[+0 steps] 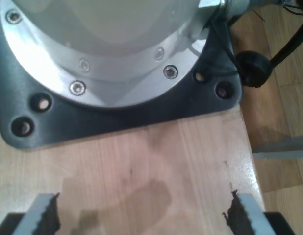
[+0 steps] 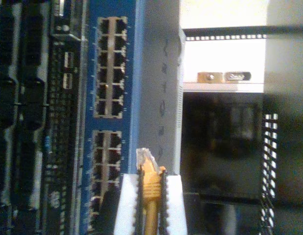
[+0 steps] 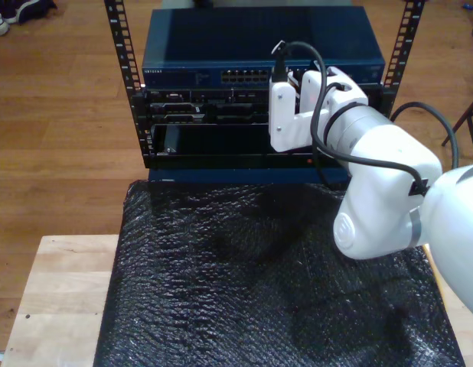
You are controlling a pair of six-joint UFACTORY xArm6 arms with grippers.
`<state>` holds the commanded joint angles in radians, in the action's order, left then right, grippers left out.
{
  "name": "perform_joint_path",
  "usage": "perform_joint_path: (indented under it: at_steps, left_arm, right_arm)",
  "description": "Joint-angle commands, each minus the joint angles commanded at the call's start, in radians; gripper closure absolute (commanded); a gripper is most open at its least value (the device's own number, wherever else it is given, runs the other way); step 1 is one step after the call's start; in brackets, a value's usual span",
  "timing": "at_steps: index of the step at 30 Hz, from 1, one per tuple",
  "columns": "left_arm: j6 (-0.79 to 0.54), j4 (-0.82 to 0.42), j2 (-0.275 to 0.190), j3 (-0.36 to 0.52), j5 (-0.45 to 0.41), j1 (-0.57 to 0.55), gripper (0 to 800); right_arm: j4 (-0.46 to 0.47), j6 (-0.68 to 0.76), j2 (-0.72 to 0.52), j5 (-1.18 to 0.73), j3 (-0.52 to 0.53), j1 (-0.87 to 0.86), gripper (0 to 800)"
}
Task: Grab the cable and plug it in
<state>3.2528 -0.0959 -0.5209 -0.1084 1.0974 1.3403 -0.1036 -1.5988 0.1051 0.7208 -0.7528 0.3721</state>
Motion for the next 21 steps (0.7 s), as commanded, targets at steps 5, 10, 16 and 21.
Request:
perform_joint_path:
  at_steps: [5, 10, 16, 21]
  left_arm:
    - [0.0, 0.0, -0.002, 0.0, 0.0, 0.0, 0]
    - [0.0, 0.0, -0.002, 0.0, 0.0, 0.0, 0]
    - [0.0, 0.0, 0.0, 0.0, 0.0, 0.0, 0]
    - [0.0, 0.0, -0.002, 0.0, 0.0, 0.0, 0]
  right_arm:
    - [0.0, 0.002, 0.008, 0.002, 0.006, -0.006, 800]
    - [0.002, -0.002, 0.012, 0.003, 0.023, -0.017, 800]
    - [0.003, -0.003, 0.005, 0.005, 0.029, -0.032, 800]
    - [0.0, 0.002, -0.025, 0.006, 0.058, -0.032, 800]
